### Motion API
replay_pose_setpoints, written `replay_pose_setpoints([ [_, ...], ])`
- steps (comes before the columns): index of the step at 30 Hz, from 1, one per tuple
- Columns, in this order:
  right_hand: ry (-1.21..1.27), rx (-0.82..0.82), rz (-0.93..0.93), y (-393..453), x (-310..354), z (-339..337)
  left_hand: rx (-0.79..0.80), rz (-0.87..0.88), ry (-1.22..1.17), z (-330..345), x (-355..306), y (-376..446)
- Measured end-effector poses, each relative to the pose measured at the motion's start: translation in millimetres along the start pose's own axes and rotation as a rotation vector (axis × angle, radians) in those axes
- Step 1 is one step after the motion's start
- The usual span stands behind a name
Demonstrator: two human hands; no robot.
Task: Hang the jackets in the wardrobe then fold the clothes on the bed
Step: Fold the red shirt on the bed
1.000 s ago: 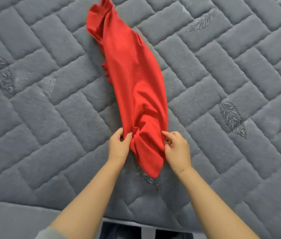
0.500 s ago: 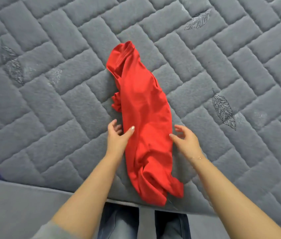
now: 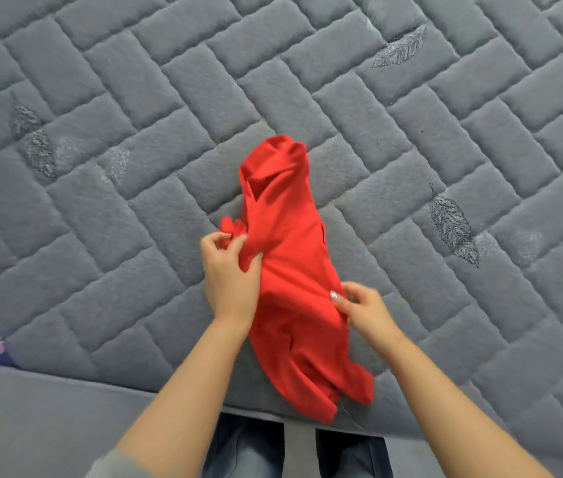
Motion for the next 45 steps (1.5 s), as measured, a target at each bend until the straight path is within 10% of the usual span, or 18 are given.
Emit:
replay_pose_setpoints([
  [6,0.291,-0.119,0.162,-49.8,-40.2,-12.3,0.331,0.338,-0.083,45.8,-38.9,-73.3],
  [10,0.507,-0.265,0.095,-58.1,-26.6,-47.0,0.844,0.155,-0.205,95.1,-48.9,-102.5],
  [18,0.154,-0.316,-0.197,-29.5,39.9,-48.8,-0.032,-0.141,-0.115,5.8,-18.9,-10.7],
  [22,-0.021,-0.369,-0.347,-6.7,78.0,-26.7,0.307,-0.537,0.03,27.3,10.9,19.6],
  [28,-0.269,-0.453,-0.099,25.4,72.9,-43.5,0.374,-0.172,0.178,39.2,-3.5,15.7],
  [38,0.795,-0.531,-0.248,-72.0,47.6,-124.8,0.105,0.1,-0.153,-46.4,-74.2,-43.4],
  [45,0.855,-0.628,-0.354,-179.0,63.9,-180.5,0.215,0.254,-0.205,-87.2,-152.2,-82.9],
])
Point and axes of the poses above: each hand's wrist, its own y-axis towards the middle knuckle, its own z-axis out of the palm, x = y × z, the point moved 5 cm from there along y, towards the middle knuckle, and after that the axes turned 10 degrees about x, right-handed, at the moved point
